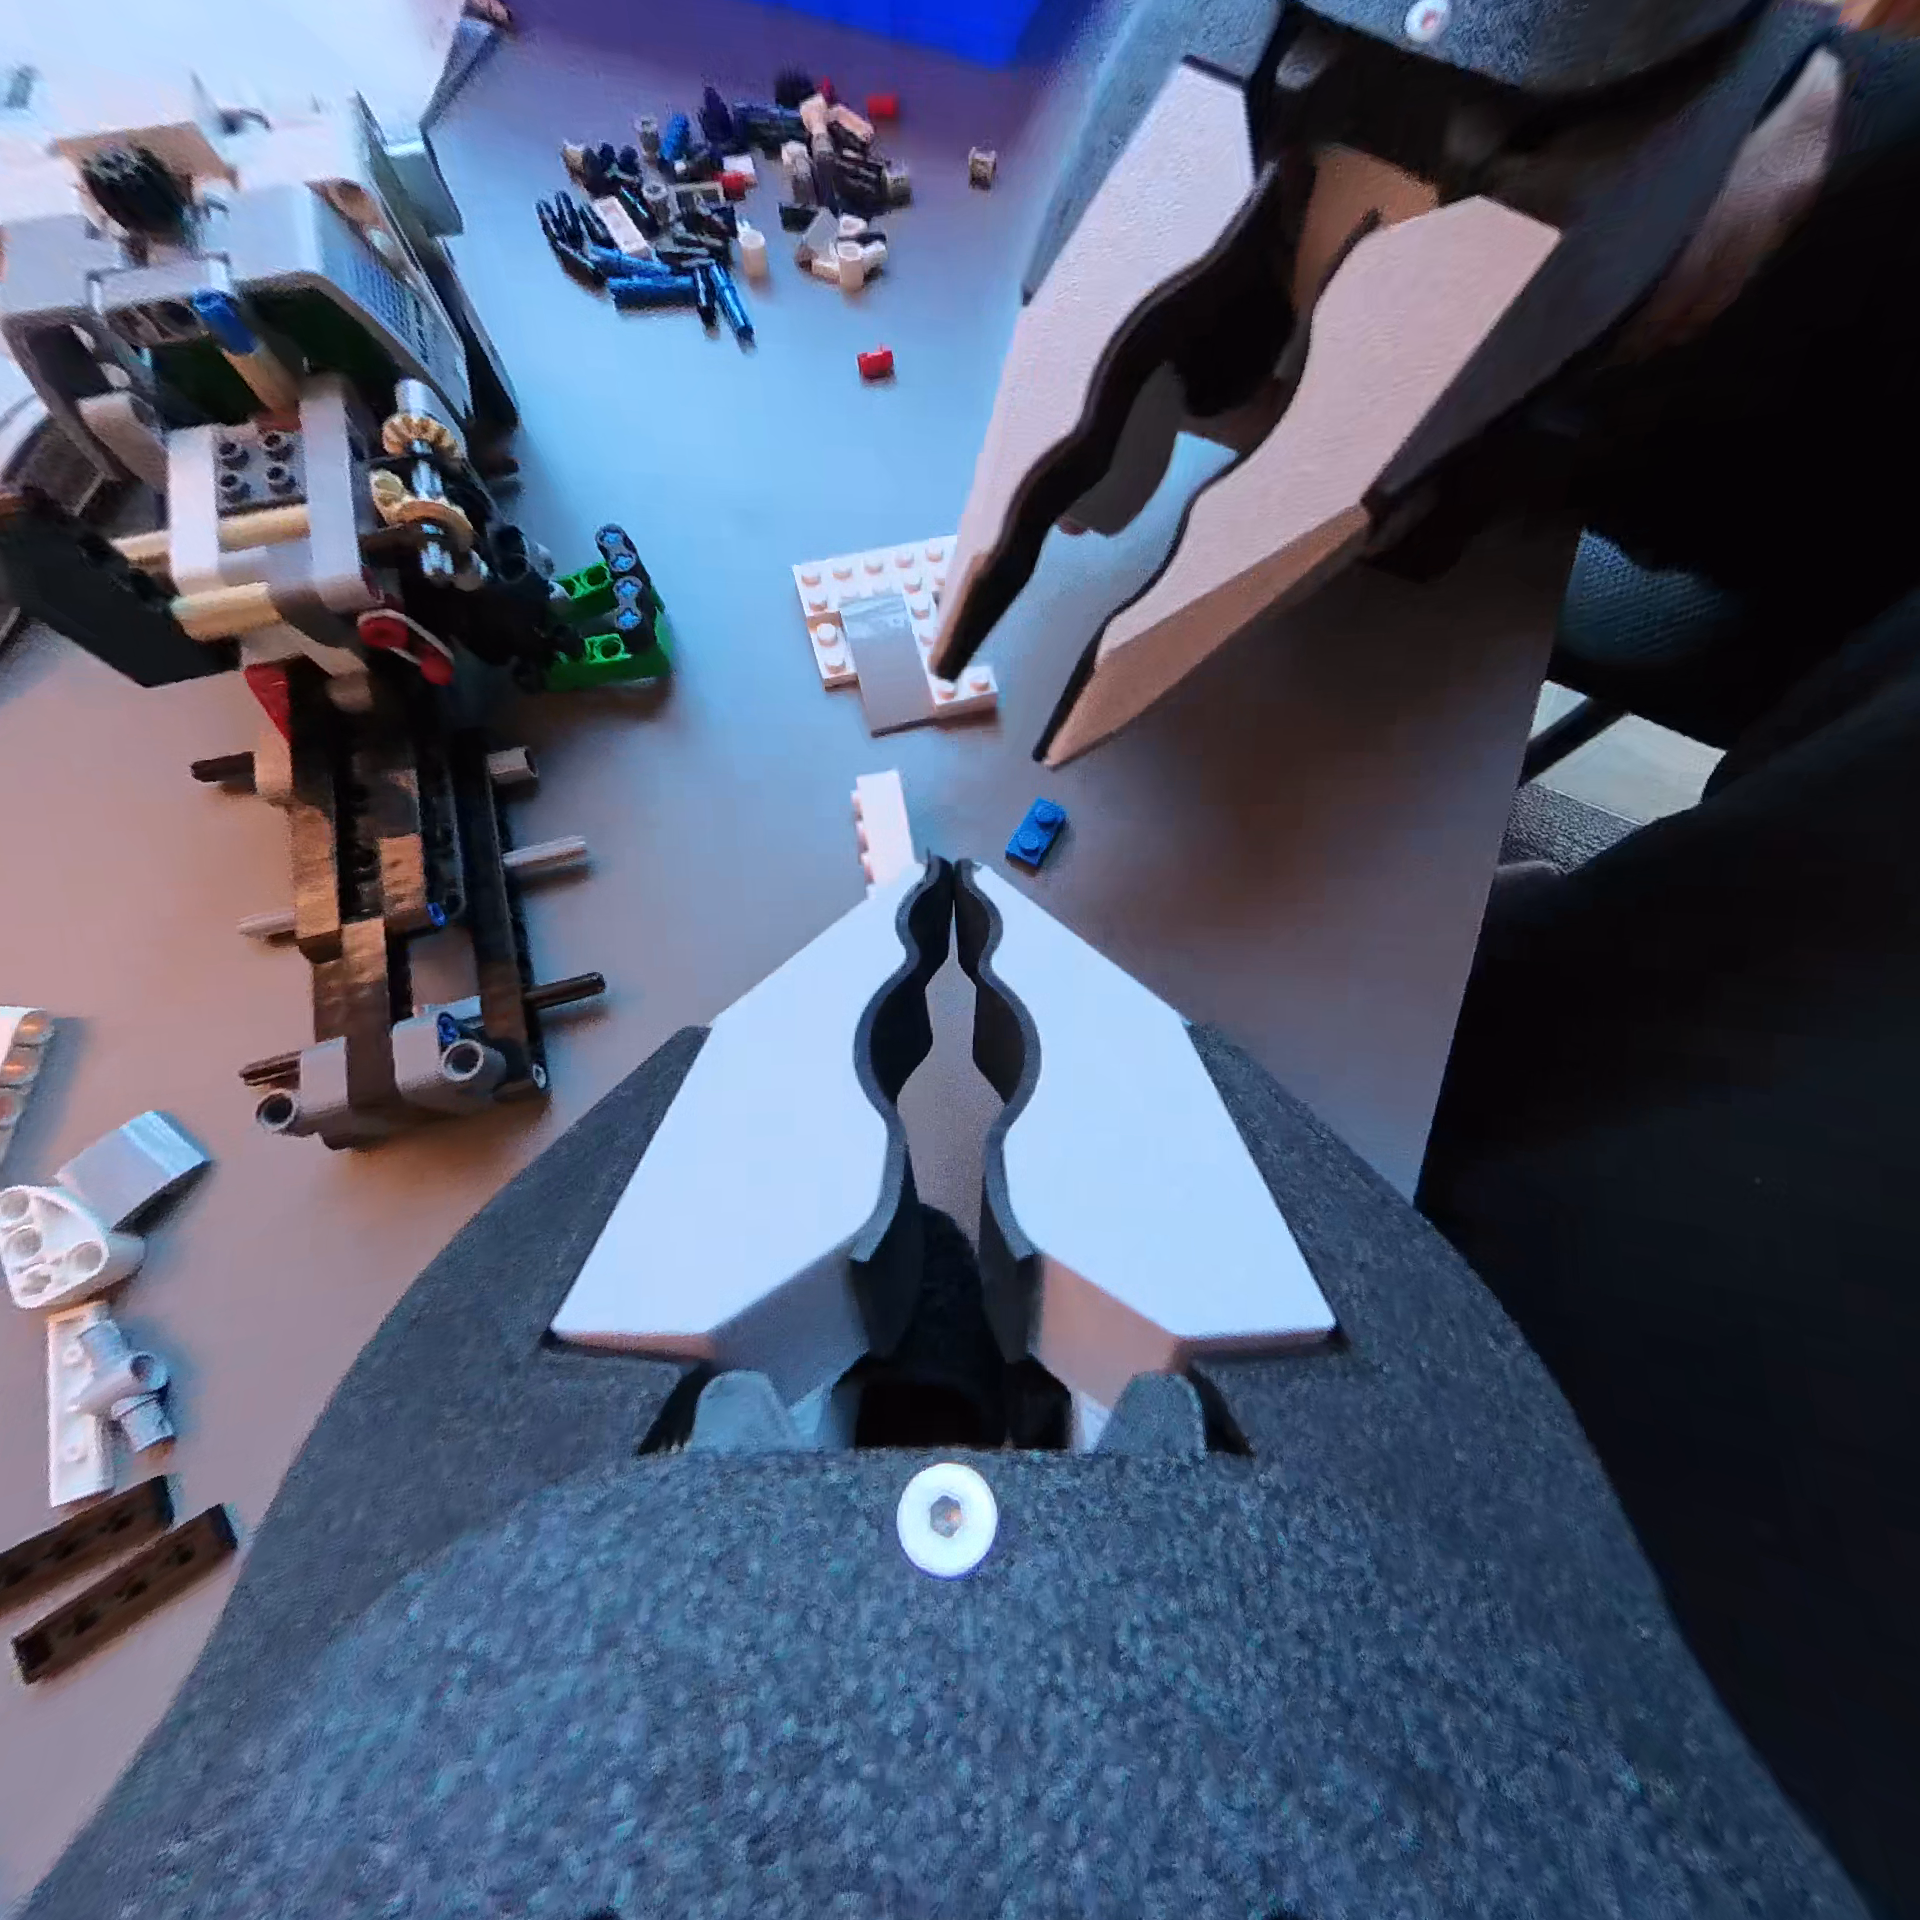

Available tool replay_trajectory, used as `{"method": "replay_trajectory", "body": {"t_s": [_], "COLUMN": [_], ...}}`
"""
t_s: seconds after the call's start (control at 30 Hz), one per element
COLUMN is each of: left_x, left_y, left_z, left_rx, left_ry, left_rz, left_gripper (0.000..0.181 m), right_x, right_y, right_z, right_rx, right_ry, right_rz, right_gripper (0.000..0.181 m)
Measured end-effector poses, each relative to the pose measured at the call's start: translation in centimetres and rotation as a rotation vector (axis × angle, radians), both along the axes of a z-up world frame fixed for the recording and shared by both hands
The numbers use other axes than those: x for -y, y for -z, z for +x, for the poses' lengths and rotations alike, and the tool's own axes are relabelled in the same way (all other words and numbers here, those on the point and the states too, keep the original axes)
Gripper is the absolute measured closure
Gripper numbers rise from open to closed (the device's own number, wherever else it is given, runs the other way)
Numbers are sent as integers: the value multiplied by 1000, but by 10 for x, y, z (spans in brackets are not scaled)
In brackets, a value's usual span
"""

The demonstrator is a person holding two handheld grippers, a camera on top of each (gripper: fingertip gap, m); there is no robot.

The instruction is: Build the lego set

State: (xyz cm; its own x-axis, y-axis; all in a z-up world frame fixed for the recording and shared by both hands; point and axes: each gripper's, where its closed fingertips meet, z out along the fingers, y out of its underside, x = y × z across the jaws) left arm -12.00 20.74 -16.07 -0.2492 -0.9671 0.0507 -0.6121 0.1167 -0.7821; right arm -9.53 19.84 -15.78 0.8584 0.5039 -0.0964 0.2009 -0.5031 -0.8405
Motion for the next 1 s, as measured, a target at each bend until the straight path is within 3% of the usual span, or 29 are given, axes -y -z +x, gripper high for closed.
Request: {"method": "replay_trajectory", "body": {"t_s": [0.27,0.43,0.57,0.73,0.87,1.0], "left_x": [-16,-37,-53,-51,-40,-35], "left_y": [8,2,-19,-33,-30,-18], "left_z": [-15,-18,-21,-23,-24,-28], "left_rx": [-45,-13,97,120,78,13], "left_ry": [-62,-144,-213,-178,-152,-152], "left_rz": [-41,-48,-229,-423,-549,-646], "left_gripper": [173,164,151,142,140,144], "right_x": [-19,-19,-19,-24,-27,-29], "right_y": [16,21,17,25,30,28], "right_z": [0,-12,-4,-3,-9,-15], "right_rx": [265,197,252,241,244,292], "right_ry": [62,106,264,395,398,337], "right_rz": [-20,-108,-71,-88,-91,-55], "right_gripper": [152,137,134,134,148,149]}}
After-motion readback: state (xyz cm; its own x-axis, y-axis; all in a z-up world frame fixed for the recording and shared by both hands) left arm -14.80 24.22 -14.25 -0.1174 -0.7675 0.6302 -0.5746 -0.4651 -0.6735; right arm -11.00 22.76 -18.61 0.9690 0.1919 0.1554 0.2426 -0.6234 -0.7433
